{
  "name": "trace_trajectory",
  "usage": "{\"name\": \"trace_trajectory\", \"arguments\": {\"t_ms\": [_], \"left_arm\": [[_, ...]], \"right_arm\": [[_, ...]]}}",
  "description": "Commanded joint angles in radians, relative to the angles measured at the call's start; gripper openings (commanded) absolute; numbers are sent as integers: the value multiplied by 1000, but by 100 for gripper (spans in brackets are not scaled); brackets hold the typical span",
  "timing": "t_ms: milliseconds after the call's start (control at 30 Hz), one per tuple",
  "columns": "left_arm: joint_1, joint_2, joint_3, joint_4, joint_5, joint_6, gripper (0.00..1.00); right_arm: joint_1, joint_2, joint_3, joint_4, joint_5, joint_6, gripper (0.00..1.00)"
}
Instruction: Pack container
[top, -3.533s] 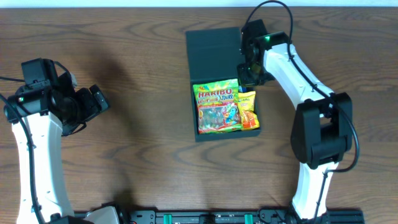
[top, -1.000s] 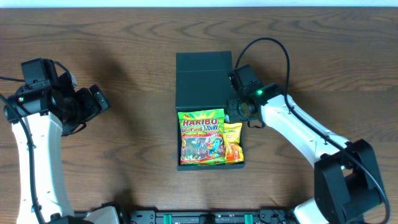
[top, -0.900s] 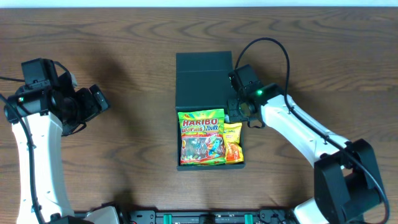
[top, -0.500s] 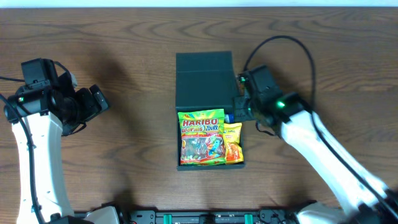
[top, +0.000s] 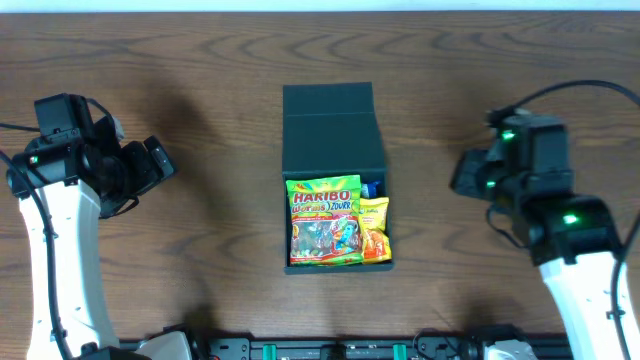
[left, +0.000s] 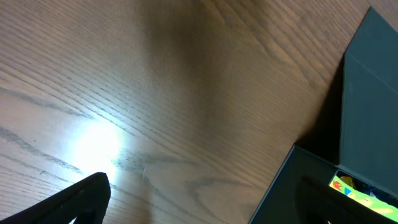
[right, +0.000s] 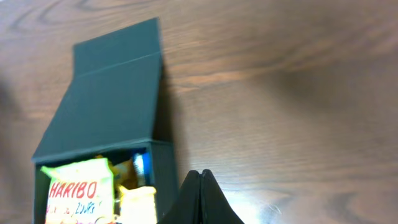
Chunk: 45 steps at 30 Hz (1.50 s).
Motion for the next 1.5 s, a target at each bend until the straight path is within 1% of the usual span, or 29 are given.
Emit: {"name": "trace_trajectory", "arguments": {"t_ms": [0, 100, 200, 300, 367, 567, 667, 800, 867, 933, 1100, 1233, 1467], "left_arm": [[5, 5, -5, -1, -1, 7, 95], [5, 5, -5, -1, -1, 7, 95], [5, 5, -5, -1, -1, 7, 95], [5, 5, -5, -1, -1, 7, 95], [5, 5, -5, -1, -1, 7, 95], [5, 5, -5, -1, -1, 7, 95], [5, 5, -5, -1, -1, 7, 95], [5, 5, -5, -1, -1, 7, 95], [5, 5, -5, -1, -1, 7, 95], [5, 5, -5, -1, -1, 7, 95], [5, 5, -5, -1, -1, 7, 95], [5, 5, -5, -1, -1, 7, 95], [5, 5, -5, -1, -1, 7, 95]], "right_arm": [[-113, 42, 3, -10, -218, -43, 1], [-173, 137, 4, -5, -378, -132, 1], [-179, 251, 4, 7, -473, -215, 1], [-173, 367, 4, 50, -629, -315, 2], [-167, 420, 4, 102, -679, -316, 1], [-160, 571, 4, 332, -690, -158, 1], [-148, 666, 4, 468, -710, -24, 2], [-117, 790, 5, 694, -819, 154, 1], [-100, 830, 7, 758, -826, 209, 2], [-88, 856, 8, 792, -787, 217, 2], [-80, 886, 8, 811, -645, 222, 1], [-70, 911, 8, 822, -601, 282, 1], [-44, 959, 8, 823, -594, 271, 1]]}}
